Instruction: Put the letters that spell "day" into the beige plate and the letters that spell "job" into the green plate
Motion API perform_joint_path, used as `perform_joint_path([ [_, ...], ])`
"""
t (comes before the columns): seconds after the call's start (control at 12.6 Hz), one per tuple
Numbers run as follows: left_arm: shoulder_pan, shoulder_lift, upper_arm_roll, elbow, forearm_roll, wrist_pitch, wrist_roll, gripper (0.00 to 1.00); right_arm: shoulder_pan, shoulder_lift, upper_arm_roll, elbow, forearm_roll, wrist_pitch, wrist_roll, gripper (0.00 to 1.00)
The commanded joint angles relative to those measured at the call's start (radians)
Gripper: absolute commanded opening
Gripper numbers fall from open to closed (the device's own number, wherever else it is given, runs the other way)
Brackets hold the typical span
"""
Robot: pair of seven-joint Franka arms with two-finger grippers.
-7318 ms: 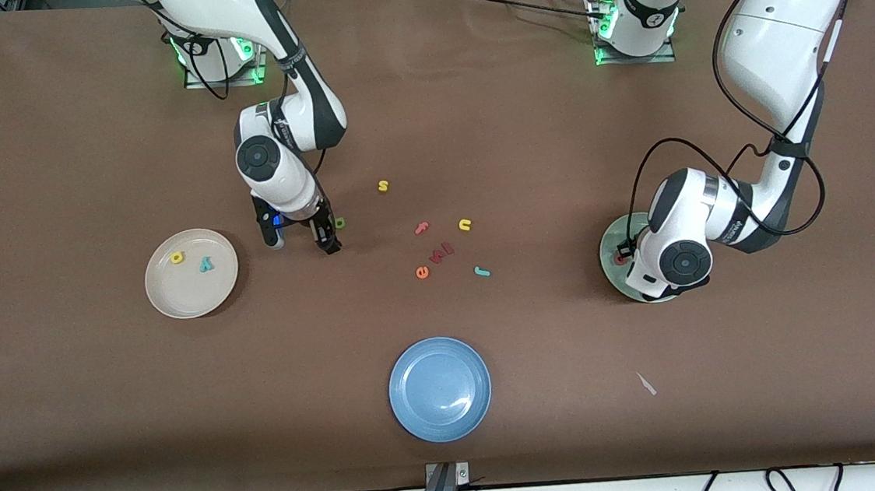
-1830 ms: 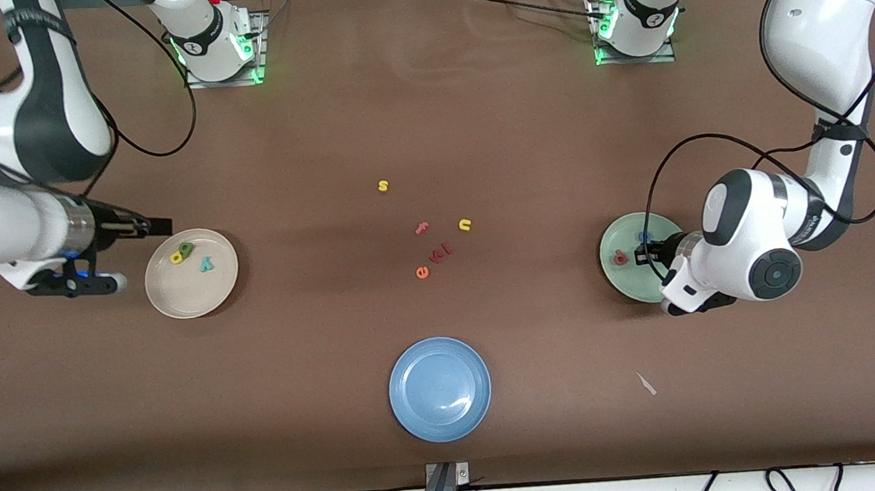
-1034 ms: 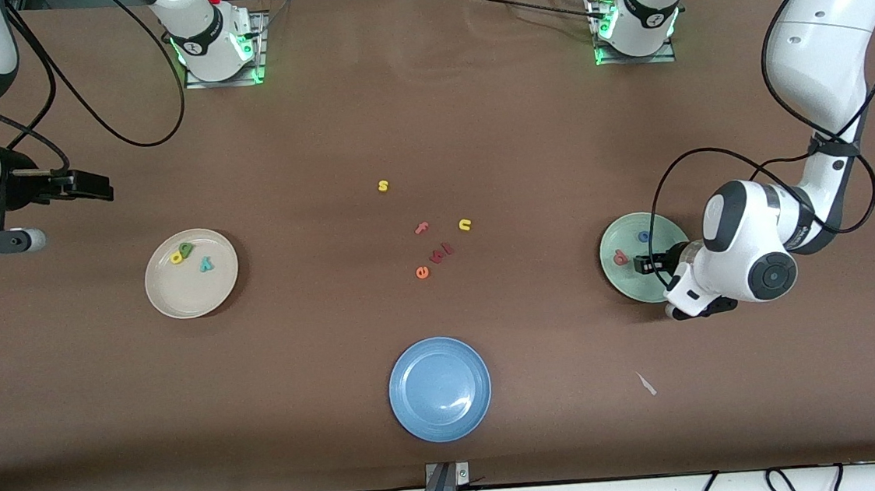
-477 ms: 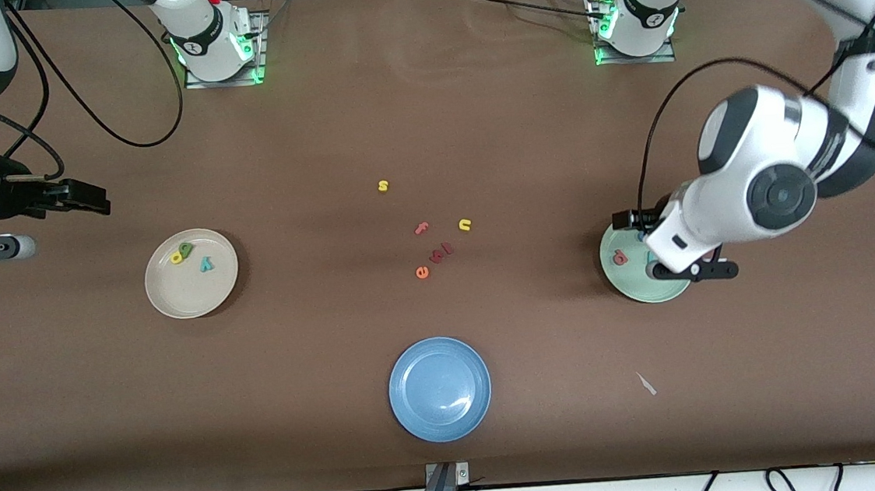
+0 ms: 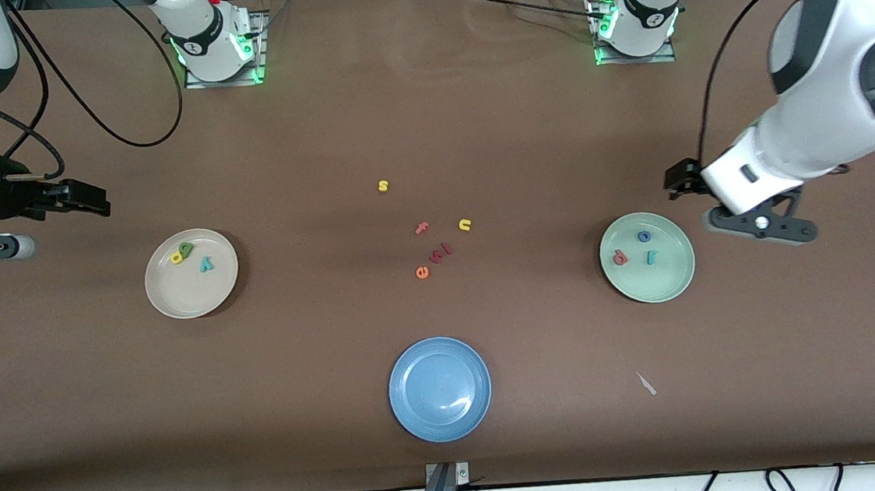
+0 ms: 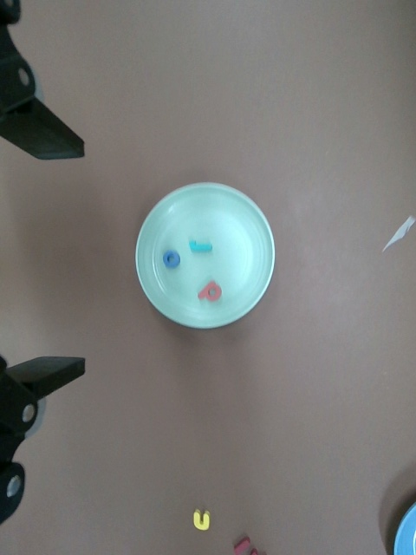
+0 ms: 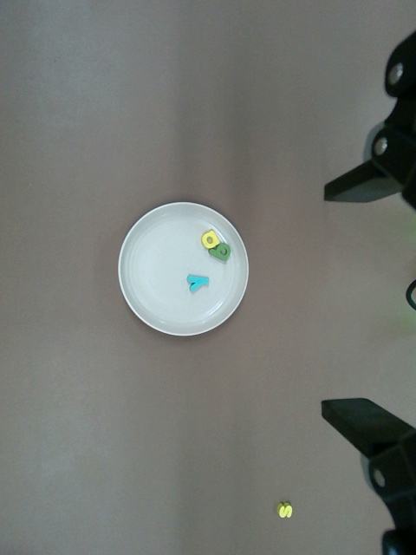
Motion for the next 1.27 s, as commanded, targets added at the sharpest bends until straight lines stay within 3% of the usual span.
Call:
perform_joint_path([
  [0.0,0.022,-0.027,-0.004,0.055,0.004,-0.025,0.036,1.0,0.007,-0.016,-0.004,0.001,-0.011,-0.008,-0.017,1.0],
  [0.24,0.029,-0.044,0.013,0.066,-0.014,-0.03,0.038,1.0,0.011,-0.018,-0.004,0.006,-0.039,-0.01,-0.027,1.0],
  [0.32,0.023,-0.07,0.053,0.063,-0.053,-0.03,0.068,1.0,0.011,-0.016,-0.004,0.006,-0.031,-0.01,-0.05,1.0],
  [0.56,-0.123,-0.128,0.236,0.043,-0.084,-0.028,0.096,1.0,0.011,-0.016,-0.004,0.004,-0.037,-0.008,-0.07,1.0],
  [0.72,-0.189,-0.182,0.31,-0.014,-0.084,-0.027,0.099,1.0,0.011,-0.016,-0.004,0.004,-0.039,-0.004,-0.069,1.0],
  [0.8,-0.271,-0.22,0.405,-0.06,-0.085,-0.022,0.093,1.0,0.011,-0.016,-0.004,0.004,-0.039,-0.004,-0.072,1.0],
  [1.03,-0.301,-0.236,0.464,-0.12,-0.131,0.015,0.09,1.0,0.011,-0.016,-0.006,0.004,-0.04,-0.008,-0.072,1.0],
  [1.19,-0.304,-0.317,0.472,-0.237,-0.166,0.137,0.079,1.0,0.011,-0.016,-0.004,0.004,-0.04,-0.007,-0.072,1.0],
])
